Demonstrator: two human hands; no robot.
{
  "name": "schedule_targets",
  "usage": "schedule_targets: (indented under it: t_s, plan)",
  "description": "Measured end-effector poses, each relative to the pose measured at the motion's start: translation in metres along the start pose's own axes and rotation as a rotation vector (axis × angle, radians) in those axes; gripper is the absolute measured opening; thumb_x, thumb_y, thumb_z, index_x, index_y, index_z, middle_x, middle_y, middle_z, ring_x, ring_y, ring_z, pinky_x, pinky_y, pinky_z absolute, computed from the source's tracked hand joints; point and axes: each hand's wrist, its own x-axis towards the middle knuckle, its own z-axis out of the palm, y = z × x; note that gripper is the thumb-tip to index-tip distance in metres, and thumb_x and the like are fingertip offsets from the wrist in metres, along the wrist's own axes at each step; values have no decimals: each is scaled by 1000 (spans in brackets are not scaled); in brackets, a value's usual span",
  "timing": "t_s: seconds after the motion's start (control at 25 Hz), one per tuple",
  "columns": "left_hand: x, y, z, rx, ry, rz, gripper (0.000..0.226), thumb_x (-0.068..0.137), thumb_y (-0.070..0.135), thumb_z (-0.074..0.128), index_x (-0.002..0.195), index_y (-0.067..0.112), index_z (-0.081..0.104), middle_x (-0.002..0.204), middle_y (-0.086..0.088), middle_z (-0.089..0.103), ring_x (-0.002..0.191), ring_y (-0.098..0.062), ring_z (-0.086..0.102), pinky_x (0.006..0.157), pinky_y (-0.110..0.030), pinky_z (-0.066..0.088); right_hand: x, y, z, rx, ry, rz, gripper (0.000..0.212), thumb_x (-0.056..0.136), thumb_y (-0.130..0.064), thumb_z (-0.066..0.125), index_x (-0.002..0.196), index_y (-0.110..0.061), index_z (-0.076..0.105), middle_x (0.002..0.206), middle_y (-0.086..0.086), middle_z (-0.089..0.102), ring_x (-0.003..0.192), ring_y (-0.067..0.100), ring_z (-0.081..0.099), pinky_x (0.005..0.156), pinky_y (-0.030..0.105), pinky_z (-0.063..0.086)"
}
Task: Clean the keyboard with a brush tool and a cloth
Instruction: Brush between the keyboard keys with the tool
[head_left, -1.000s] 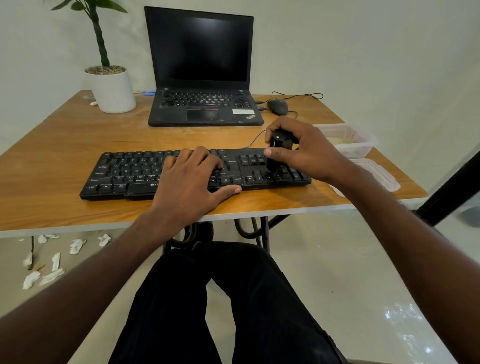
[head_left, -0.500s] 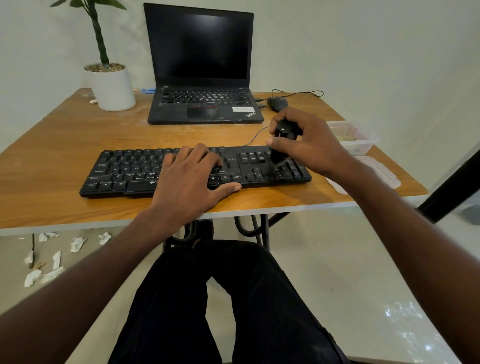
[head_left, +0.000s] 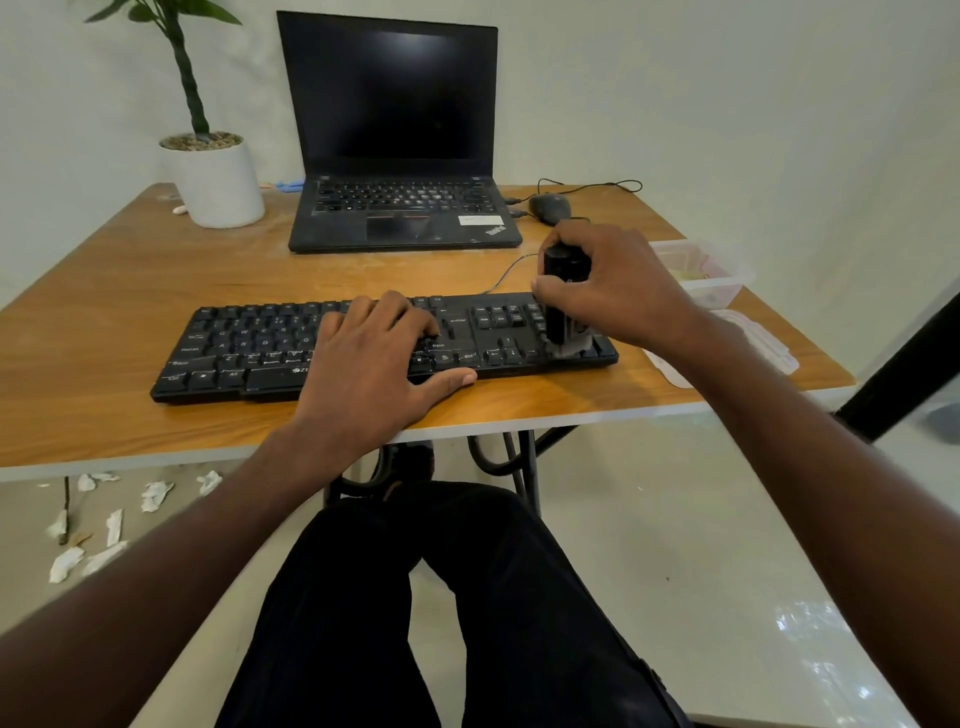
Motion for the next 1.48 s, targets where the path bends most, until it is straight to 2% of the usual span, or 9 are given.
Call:
schedule_targets:
  t_s: [0.12,0.24,0.4,0.64,0.72,0.92,1.16,1.32,1.48]
  plan:
    - [0,0,0,4,1,5,71,87,87,41,123,29,61,120,5,55,114,-21,51,99,-45,39,-1,-3,-4,120,-113,-29,17,91,-28,76,104,-22,66,95,-11,66,88,6,66,67,18,55]
    - [0,1,0,17,-7,-1,70,88,87,42,123,29,61,121,6,54,115,-21,51,101,-45,38,-3,-1,-10,-72,-162,-69,17,88,-31,76,101,-24,68,93,-9,68,88,10,65,75,31,58]
    - [1,0,0,27,-6,-15,70,88,87,43,125,30,61,122,6,54,116,-21,51,101,-45,39,-12,-9,-4,-43,11,-231,24,90,-40,77,105,-23,68,95,-9,69,87,7,63,74,21,53]
    - [1,1,0,35,-2,-11,68,89,85,45,123,29,61,122,5,55,115,-22,52,101,-46,39,-70,4,16,59,346,-58,23,98,-36,72,110,-19,63,101,-3,69,96,15,67,77,39,58]
    - [1,1,1,37,-2,-9,67,89,85,45,123,29,61,122,5,55,115,-21,52,101,-45,38,-80,6,21,86,349,-49,22,99,-33,71,112,-17,62,103,-2,67,97,17,66,77,40,59]
    - [1,2,-1,34,-10,-12,68,89,84,45,123,28,62,122,4,55,115,-22,52,101,-46,38,-76,2,23,-74,433,-35,19,100,-32,67,112,-18,63,107,-2,64,93,11,60,74,23,53]
    - [1,3,-2,8,-11,-10,69,88,83,45,124,27,63,124,2,57,117,-23,51,101,-46,40,-66,9,17,-109,345,55,25,102,-38,62,119,-22,55,119,-1,56,96,3,51,69,9,41]
    - [2,2,-2,-18,-35,-17,68,88,83,47,125,28,62,124,4,55,118,-22,50,103,-46,40,-51,7,22,101,318,38,32,103,-36,61,126,-16,51,118,4,53,101,14,52,78,17,47]
    - [2,1,0,-24,-26,-19,66,89,82,49,124,27,62,123,4,54,117,-22,50,102,-46,40,-41,10,15,-90,254,113,31,106,-29,55,134,-18,48,128,8,42,104,12,48,79,19,46]
